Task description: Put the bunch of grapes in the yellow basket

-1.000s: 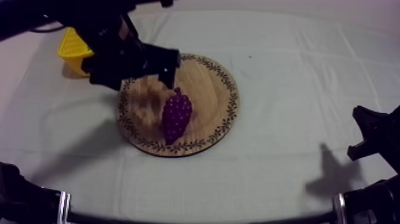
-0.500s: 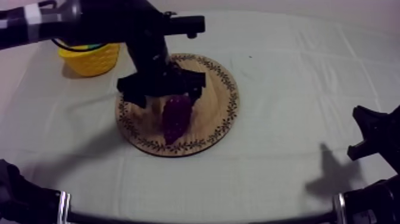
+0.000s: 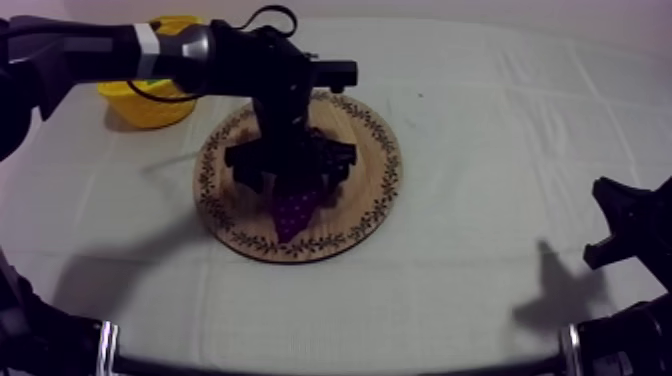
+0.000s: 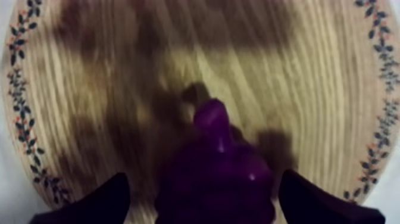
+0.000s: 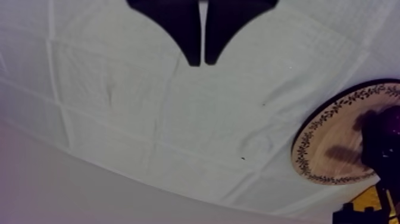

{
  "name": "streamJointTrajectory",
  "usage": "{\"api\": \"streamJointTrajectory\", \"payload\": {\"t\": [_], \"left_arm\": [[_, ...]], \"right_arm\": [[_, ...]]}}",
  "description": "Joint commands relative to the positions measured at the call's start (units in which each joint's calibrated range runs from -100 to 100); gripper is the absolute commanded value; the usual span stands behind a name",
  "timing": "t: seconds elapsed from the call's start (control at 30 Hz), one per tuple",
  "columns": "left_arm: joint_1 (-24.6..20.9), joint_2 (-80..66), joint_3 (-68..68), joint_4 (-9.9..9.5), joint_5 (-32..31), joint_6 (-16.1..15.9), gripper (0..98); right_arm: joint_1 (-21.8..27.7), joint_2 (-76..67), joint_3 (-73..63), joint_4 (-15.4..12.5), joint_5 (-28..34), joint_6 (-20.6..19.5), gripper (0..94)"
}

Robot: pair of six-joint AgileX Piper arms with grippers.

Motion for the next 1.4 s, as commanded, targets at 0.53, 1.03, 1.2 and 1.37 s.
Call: {"api": "streamJointTrajectory", "payload": {"t": [0.53,1.03,1.2,1.37], "left_arm": [[-0.6,1.1,-2.1,1.21,3.0,-4.7,39.0],[-4.2,-31.3,17.8,-0.99,8.5,-10.7,37.3],[-8.8,-42.6,22.9,-3.19,6.6,-14.2,39.9],[-15.1,-47.7,22.4,-6.6,0.3,-18.0,40.2]], "right_arm": [[0.0,0.0,0.0,0.0,0.0,0.0,0.4],[0.0,0.0,0.0,0.0,0.0,0.0,0.4],[0.0,0.0,0.0,0.0,0.0,0.0,0.4],[0.0,0.0,0.0,0.0,0.0,0.0,0.4]]}}
